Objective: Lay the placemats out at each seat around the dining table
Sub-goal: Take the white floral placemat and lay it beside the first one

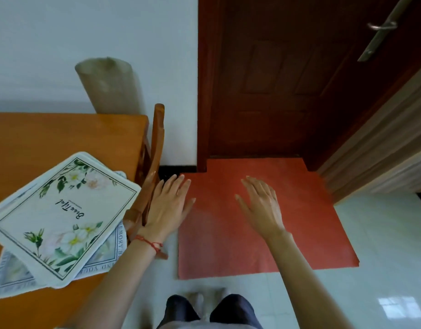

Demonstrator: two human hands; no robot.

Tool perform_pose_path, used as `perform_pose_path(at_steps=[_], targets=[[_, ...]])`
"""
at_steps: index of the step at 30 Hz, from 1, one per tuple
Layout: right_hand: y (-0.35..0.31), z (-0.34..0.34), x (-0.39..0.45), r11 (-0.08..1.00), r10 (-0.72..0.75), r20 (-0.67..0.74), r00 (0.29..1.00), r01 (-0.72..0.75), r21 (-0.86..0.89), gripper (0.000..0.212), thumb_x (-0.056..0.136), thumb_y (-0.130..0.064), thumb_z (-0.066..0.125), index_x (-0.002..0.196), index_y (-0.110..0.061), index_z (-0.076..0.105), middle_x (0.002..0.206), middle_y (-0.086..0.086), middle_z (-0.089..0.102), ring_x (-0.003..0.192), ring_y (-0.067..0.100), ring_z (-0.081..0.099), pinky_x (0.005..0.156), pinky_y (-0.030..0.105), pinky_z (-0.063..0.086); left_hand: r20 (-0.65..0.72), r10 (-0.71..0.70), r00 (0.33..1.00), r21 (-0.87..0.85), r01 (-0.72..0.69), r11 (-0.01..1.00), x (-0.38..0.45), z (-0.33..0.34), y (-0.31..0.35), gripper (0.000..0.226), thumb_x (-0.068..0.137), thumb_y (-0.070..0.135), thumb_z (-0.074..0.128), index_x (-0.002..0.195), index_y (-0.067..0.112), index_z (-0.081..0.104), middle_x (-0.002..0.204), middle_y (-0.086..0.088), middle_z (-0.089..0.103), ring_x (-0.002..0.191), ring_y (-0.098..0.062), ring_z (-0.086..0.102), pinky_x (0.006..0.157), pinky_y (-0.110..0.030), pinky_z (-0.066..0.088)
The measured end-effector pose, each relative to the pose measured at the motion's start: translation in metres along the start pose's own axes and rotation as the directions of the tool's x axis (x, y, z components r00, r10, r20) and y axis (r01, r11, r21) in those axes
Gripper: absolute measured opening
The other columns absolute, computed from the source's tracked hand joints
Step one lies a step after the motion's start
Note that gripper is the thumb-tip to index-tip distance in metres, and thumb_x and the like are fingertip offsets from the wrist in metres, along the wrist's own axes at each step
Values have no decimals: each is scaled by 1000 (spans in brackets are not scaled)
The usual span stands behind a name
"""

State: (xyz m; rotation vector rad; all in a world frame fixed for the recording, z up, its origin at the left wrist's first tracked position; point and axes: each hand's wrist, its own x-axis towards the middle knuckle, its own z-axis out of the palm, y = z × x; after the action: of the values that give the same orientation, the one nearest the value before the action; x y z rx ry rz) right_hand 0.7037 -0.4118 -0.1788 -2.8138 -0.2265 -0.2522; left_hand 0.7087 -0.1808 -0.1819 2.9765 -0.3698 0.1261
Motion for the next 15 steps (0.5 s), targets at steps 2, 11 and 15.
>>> perform_pose_path(at_steps=[2, 11, 15], targets=[[2, 4, 22, 1000, -25, 12, 1000, 25, 9, 52, 88, -41, 37, 120, -7, 58, 126, 14, 58, 116, 32, 55, 97, 46, 41, -21, -36, 999, 0, 36, 999, 14, -1, -6, 57, 89, 43, 28, 115, 5, 61, 119, -15, 63, 114, -32, 58, 93, -51, 44], [-1, 27, 130, 968, -248, 61, 967, 245, 51, 49, 85, -39, 41, 114, -6, 63, 118, 14, 63, 108, 33, 60, 93, 47, 44, -67, -324, 944, 35, 326, 945, 53, 0, -37, 51, 87, 40, 34, 117, 7, 59, 121, -13, 62, 116, -31, 56, 95, -49, 43], [-16, 35, 170, 922, -384, 122, 915, 374, 102, 52, 86, -40, 38, 118, -6, 59, 122, 14, 60, 114, 33, 56, 97, 46, 41, -97, -463, 881, 57, 470, 881, 55, -6, -48, 56, 91, 45, 27, 117, 8, 60, 122, -13, 62, 116, -32, 56, 95, -47, 44]])
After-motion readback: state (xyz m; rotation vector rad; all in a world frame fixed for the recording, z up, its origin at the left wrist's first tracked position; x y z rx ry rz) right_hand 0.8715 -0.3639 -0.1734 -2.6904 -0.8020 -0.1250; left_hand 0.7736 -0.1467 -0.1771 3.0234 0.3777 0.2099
